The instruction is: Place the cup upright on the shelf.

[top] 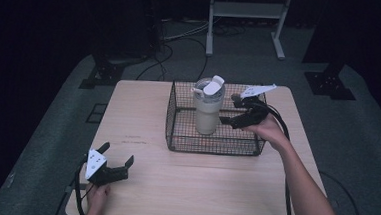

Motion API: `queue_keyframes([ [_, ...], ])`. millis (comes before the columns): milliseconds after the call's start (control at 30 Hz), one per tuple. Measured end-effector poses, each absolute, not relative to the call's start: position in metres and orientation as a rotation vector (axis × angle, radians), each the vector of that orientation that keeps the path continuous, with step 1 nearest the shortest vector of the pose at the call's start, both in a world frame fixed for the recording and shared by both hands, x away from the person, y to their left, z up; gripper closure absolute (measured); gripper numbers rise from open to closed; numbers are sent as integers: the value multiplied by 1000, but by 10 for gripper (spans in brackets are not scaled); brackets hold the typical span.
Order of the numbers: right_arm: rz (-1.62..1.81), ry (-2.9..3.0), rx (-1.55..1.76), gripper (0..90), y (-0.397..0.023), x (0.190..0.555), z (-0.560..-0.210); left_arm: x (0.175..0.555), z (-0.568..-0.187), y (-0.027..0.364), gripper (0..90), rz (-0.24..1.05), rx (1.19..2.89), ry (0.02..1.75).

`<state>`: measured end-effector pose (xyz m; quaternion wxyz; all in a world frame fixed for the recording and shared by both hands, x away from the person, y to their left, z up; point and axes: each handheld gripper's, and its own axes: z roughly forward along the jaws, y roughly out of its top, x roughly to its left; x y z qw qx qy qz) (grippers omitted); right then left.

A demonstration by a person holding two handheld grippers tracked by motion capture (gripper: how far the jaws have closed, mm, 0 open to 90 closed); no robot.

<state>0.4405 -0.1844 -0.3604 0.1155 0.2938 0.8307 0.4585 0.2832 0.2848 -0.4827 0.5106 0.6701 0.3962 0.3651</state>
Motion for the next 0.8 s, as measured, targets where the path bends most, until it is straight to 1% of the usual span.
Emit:
queue_keyframes([
  [800, 1364, 2456, 804, 90, -193, 410, -352, 283, -483, 285, 0, 879, 1613, 955],
])
